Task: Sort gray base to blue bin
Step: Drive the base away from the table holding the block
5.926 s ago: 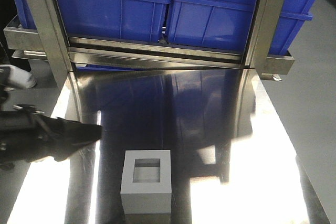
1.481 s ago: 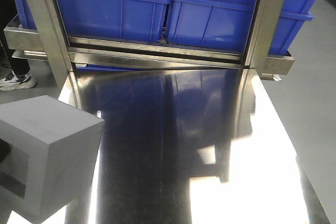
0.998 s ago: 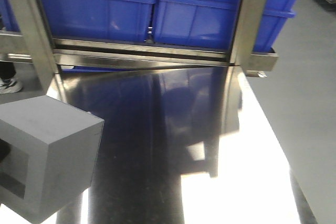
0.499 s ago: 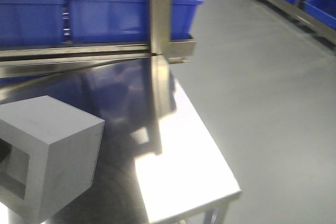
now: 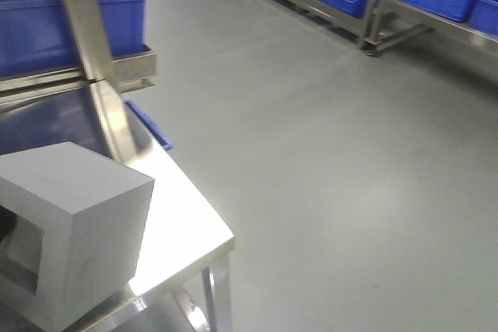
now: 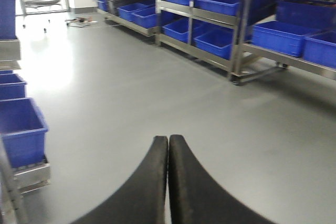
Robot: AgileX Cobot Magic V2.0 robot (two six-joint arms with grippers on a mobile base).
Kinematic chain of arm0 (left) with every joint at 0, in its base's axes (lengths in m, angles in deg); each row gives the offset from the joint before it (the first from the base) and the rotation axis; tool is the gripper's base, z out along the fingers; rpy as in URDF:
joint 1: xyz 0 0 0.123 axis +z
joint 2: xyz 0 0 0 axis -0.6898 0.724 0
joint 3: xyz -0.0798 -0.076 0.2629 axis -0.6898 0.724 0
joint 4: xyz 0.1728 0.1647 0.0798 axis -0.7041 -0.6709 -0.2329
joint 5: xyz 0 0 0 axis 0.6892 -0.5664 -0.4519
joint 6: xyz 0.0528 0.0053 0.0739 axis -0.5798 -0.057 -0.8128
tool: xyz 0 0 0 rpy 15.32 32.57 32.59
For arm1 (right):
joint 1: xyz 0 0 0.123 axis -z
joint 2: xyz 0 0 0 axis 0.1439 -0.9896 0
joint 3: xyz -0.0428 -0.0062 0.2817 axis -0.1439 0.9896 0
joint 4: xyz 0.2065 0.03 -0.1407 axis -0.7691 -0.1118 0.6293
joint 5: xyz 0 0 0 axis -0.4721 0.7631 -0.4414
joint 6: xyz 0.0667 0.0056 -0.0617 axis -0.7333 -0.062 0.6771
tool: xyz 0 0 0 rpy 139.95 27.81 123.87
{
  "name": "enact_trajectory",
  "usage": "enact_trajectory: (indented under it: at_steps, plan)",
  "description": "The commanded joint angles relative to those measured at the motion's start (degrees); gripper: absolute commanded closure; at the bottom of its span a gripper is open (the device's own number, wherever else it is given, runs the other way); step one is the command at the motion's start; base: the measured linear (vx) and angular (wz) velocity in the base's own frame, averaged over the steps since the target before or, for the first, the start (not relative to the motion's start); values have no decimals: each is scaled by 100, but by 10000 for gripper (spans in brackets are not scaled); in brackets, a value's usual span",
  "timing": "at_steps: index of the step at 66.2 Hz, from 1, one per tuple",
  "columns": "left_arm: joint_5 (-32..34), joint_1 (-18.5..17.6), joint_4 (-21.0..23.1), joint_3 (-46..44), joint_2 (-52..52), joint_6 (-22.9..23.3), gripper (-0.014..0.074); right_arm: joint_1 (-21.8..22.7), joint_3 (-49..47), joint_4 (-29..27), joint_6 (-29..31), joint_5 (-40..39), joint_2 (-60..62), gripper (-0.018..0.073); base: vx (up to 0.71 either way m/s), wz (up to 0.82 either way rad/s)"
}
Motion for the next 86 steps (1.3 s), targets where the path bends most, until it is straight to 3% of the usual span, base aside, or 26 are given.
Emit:
enact_trajectory:
  at_steps: [1, 46, 86]
  plan:
    - [619, -35, 30, -167, 36, 60, 602, 26, 83, 35, 31, -424, 67, 568, -9, -49]
    - [619, -35, 30, -167, 36, 60, 602, 26, 83, 35, 31, -424, 67, 568, -5, -51]
    - [619, -35, 30, -167, 6, 60, 602, 26, 83, 35, 31, -424, 67, 568, 11, -83]
